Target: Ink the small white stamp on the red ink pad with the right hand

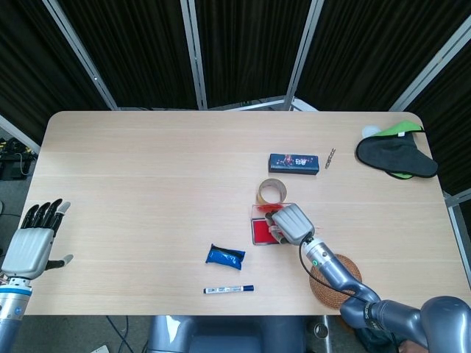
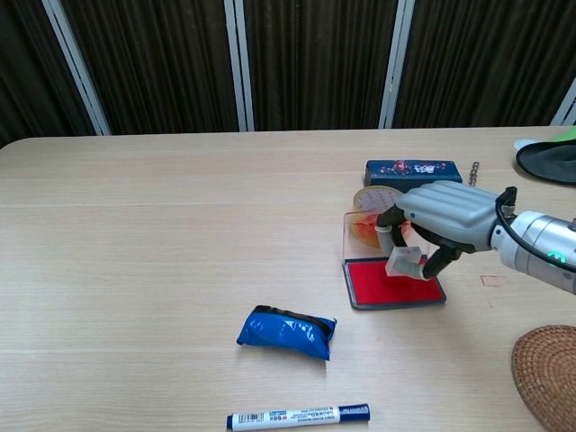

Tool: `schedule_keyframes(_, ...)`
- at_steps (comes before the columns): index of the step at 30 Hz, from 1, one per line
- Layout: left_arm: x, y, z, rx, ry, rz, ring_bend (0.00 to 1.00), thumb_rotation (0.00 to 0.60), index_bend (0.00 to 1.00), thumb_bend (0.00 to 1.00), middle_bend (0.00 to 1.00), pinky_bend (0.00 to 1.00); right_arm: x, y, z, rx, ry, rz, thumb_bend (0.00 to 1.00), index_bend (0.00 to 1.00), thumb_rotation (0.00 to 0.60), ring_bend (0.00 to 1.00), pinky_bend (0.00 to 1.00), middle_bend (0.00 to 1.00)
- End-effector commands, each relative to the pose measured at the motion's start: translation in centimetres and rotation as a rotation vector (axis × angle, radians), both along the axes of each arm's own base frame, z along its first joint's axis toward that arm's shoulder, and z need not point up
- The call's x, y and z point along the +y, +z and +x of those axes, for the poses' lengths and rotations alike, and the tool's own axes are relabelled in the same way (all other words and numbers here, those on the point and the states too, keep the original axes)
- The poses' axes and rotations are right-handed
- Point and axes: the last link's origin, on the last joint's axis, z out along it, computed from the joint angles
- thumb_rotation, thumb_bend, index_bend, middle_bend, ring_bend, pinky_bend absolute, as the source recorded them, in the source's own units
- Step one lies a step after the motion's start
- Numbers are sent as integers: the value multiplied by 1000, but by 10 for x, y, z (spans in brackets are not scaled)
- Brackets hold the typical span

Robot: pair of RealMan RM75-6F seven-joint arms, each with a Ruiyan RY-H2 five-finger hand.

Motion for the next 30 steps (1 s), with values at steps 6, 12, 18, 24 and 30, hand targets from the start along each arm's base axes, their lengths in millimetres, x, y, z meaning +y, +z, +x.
schedule_keyframes(6, 0, 0, 0, 0, 1, -1, 0, 600, 0, 0, 0, 0, 2, -4, -4, 5, 1, 5, 492, 641, 600, 809, 1000, 663)
schedule_keyframes(12, -1, 1, 0, -3, 0, 0, 0, 600, 0, 0, 0, 0, 2, -4, -5, 9, 0, 3, 494, 642, 600, 809, 1000, 663)
schedule_keyframes(18, -1, 2, 1, -7, -2, 2, 0, 600, 0, 0, 0, 0, 2, 5, 1, -31, 9, -16, 495, 641, 600, 809, 1000, 663)
schedule_keyframes(24, -2, 4, 1, -13, -5, 4, 0, 600, 0, 0, 0, 0, 1, 39, 12, -112, 37, -68, 495, 643, 600, 809, 1000, 663)
schedule_keyframes(30, -3, 6, 2, -20, -12, 5, 0, 600, 0, 0, 0, 0, 2, 74, -6, -102, 16, -115, 495, 643, 600, 809, 1000, 663)
